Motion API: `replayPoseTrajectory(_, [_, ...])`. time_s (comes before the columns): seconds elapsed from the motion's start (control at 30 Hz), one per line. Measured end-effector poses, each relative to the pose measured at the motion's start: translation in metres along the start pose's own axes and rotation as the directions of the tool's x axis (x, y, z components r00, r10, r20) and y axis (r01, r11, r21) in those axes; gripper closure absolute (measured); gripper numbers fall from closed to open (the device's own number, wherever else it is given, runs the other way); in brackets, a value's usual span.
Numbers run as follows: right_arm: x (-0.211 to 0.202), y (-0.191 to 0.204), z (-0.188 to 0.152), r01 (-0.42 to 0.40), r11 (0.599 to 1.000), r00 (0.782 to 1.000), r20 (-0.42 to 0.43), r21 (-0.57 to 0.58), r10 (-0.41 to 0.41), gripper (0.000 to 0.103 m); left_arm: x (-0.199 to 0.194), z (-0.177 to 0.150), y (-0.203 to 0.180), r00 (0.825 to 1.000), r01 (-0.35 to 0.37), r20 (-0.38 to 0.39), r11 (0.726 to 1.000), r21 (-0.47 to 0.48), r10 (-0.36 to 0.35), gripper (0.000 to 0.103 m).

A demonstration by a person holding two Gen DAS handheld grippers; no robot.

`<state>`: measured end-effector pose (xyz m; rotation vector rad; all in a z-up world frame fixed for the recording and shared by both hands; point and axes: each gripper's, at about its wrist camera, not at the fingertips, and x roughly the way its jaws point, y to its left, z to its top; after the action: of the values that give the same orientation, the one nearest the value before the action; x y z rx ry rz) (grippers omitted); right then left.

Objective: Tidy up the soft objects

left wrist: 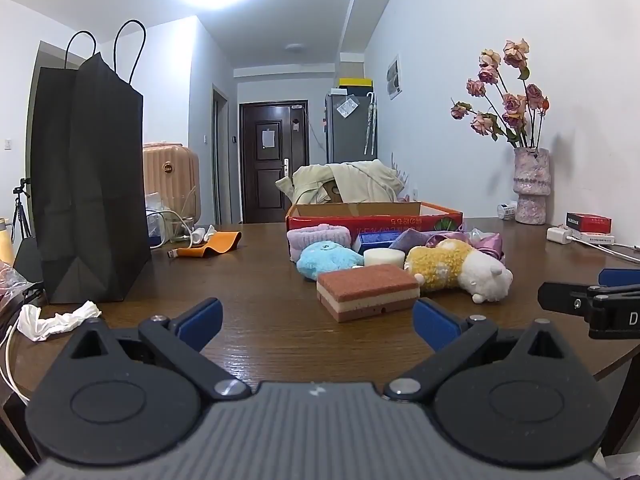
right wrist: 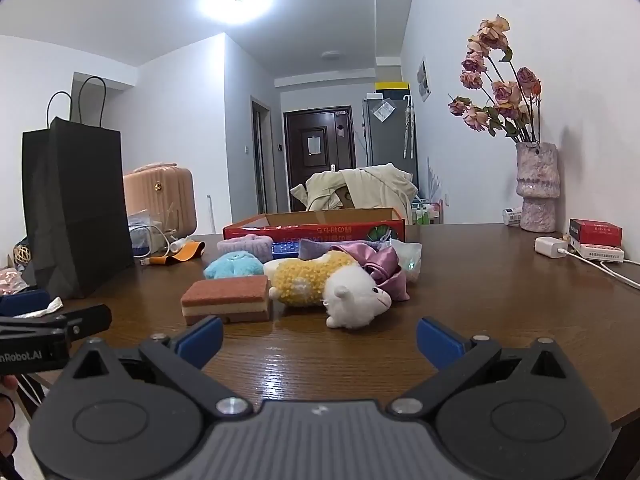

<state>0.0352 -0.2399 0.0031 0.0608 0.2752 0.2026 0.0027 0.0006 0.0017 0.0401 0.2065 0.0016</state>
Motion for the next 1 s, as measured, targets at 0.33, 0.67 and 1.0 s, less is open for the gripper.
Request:
replayPoseTrajectory(0.33, [0.001,-0.002,0.0,-0.004,1.0,1.0,-0.005,0.007,0.004,0.0,0.0,0.002,-0.001,1.0,0.008,0.006,1.0,0.003,-0.008,0.0])
replayPoseTrajectory(0.67, [-0.005,0.0,0.012,-0.005,1.0,1.0,0.026,0.0,0.005,0.0,-0.004,0.015,-0.003,0.999,0.033,0.024,0.999,-0.005,-0.033,0.0])
replayPoseTrajectory(1.0, [-0.009,0.004,0.029,-0.01,1.0,0.998,0.059,-0.016,0.011,0.0,-0.008,0.033,-0.001,0.997,0.047,0.06,0.999,-0.008,-0.046,0.0])
